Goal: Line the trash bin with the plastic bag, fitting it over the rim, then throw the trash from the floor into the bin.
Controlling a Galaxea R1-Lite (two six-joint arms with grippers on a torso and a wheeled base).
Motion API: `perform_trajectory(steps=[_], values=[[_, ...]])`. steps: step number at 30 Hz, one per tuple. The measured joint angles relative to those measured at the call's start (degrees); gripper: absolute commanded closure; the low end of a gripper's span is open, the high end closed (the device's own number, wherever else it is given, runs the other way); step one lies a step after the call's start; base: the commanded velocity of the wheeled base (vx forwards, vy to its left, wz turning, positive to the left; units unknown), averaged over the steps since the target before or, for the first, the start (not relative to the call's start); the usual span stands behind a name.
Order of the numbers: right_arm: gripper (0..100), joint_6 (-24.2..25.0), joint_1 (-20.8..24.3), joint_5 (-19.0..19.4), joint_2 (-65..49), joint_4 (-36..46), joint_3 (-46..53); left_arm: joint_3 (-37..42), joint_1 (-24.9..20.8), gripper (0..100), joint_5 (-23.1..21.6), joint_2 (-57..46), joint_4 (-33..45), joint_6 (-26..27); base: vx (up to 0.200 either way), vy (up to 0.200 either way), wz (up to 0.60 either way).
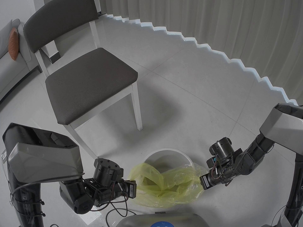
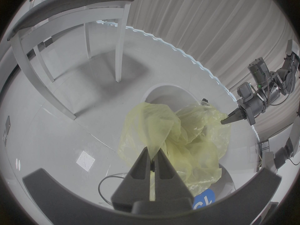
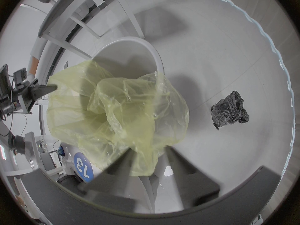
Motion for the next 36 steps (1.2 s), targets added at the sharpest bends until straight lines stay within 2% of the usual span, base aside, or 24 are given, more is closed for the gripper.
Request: perform_trajectory(steps=[9, 16, 20, 21, 29, 36], values=[[0, -3.61, -1.06, 0.0, -0.44, 0.69, 1.44, -0.18, 0.22, 100, 0.01, 0.78, -0.54, -0.04, 0.0, 0.0, 0.0], [0, -4.95, -1.95, 0.46, -6.17, 0.72, 3.01, -0.13, 0.13, 100, 0.09, 0.94, -0.71, -0.17, 0.0, 0.0, 0.0], [0, -4.99, -1.12, 0.62, -8.96, 0.77, 0.8, 0.2, 0.02, 100, 0.11, 1.05, -0.79, -0.26, 0.0, 0.0, 0.0], [0, -4.92, -0.66, 0.6, -9.29, 0.85, 0.06, 0.26, -0.01, 0, 0.11, 1.11, -0.79, -0.23, 0.0, 0.0, 0.0], [0, -4.97, 4.5, 0.07, -6.06, 0.8, -8.42, 1.02, -0.89, 0, 0.27, 1.44, -2.49, -0.12, 0.0, 0.0, 0.0], [0, -6.97, 6.12, 0.16, -0.18, 0.79, -14.63, 5.21, -0.76, 0, 0.62, 1.38, -10.48, -0.11, 0.0, 0.0, 0.0]])
